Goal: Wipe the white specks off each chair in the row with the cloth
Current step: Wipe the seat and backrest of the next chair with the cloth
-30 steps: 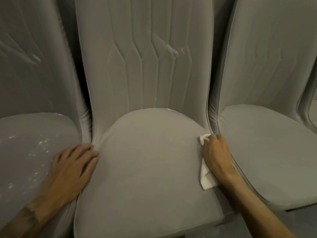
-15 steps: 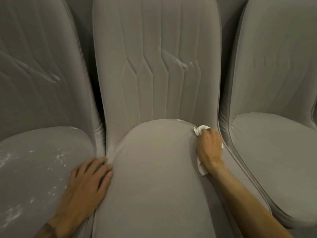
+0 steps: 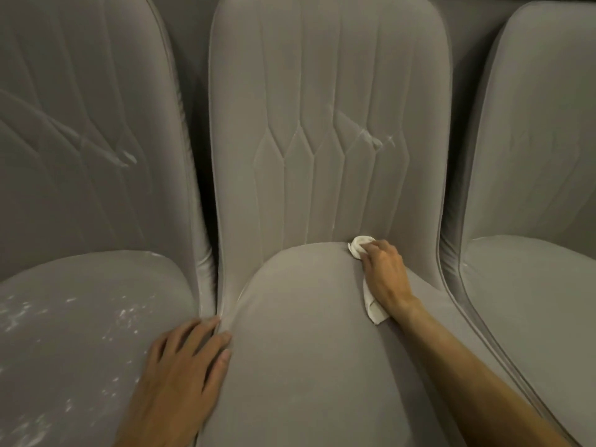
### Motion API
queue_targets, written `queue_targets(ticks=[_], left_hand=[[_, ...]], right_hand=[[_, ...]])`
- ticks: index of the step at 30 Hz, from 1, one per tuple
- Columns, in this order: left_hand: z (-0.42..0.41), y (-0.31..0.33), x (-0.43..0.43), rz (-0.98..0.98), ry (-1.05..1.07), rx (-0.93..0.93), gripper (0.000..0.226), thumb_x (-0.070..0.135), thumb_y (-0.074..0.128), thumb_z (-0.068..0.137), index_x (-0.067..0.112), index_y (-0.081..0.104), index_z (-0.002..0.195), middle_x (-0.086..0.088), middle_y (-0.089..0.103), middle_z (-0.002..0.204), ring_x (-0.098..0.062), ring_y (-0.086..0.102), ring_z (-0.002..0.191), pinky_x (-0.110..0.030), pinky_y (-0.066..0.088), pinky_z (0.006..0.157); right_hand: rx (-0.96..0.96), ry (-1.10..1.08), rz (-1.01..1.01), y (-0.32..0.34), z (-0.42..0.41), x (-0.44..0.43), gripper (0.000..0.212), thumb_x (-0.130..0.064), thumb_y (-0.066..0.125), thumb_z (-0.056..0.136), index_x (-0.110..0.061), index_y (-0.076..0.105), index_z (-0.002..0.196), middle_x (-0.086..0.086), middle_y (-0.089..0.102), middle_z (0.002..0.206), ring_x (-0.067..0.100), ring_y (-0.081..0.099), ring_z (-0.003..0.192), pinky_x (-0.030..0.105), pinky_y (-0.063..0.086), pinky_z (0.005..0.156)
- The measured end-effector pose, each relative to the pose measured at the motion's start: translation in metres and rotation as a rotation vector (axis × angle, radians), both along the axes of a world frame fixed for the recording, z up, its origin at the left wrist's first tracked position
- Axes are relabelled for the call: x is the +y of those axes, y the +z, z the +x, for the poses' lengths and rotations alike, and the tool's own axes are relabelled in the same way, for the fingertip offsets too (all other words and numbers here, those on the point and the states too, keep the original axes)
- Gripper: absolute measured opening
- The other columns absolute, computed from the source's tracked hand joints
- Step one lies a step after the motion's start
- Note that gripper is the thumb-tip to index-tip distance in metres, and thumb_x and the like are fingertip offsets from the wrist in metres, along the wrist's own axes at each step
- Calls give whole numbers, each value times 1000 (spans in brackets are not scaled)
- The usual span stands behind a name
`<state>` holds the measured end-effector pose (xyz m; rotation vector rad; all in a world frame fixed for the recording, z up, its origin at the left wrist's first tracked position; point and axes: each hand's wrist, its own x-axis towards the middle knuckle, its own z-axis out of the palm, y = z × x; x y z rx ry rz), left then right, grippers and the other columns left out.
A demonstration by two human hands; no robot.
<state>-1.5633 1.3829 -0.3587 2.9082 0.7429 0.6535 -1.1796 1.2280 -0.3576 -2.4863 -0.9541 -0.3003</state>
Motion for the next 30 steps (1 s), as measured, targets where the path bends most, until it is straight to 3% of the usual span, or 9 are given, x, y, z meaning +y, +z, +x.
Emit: queue_targets(ticks=[3,7,9,13,19,24,26,28,30], left_hand=[[2,-1,1,1,5,-9,64,54,20,107,28,78,110,4,69,130,-25,58,120,-43,38,96],[2,-2,2,20,3,-20,63,54,20,107,28,78,109,4,69,129,-25,57,120,-43,38,94],[3,-3,2,30,-2,-46,64,53,20,108,27,78,107,3,70,128,-24,56,120,-43,38,93],[6,-5,0,45,15,-68,61,53,22,107,27,78,105,3,70,129,-25,57,121,-45,40,92],[4,-6,1,55,16,-63,59,51,23,107,28,77,108,3,69,131,-29,61,121,-47,41,93],[6,-8,0,87,25,-95,48,47,34,104,28,78,106,3,69,130,-28,60,120,-45,40,93],[7,-7,0,89,27,-90,38,42,43,98,28,78,107,3,69,130,-28,61,119,-46,41,93],[7,-6,1,79,12,-72,36,40,45,97,27,77,110,4,68,132,-29,61,120,-47,43,95],[4,-6,1,75,4,-57,37,40,44,99,28,76,114,5,66,134,-28,60,121,-47,43,96]], right_hand=[[30,65,15,2,2,27,24,-19,55,96,-8,71,110,12,66,111,35,59,103,39,45,87],[55,285,-31,9,10,24,24,-26,54,100,-18,70,116,4,65,114,26,58,108,32,43,89],[58,188,7,6,10,12,22,-23,51,99,-19,69,112,1,61,109,25,56,104,30,42,83],[-41,-18,55,-4,-3,23,24,-7,54,91,-5,72,107,16,65,102,38,59,94,40,46,82],[1,343,16,5,-12,56,23,-14,55,94,-16,71,109,7,69,108,31,61,100,39,49,87],[-74,20,13,2,-10,32,25,-3,49,86,0,68,102,18,62,98,40,56,91,43,47,79],[-28,-14,43,1,-20,49,26,1,49,86,2,68,103,21,63,100,41,56,93,41,43,81],[55,61,129,2,-38,75,28,-4,50,88,-1,71,105,19,66,106,38,58,101,37,42,86],[113,293,198,5,-62,100,26,-12,53,88,-12,74,103,9,71,110,25,61,106,31,46,93]])
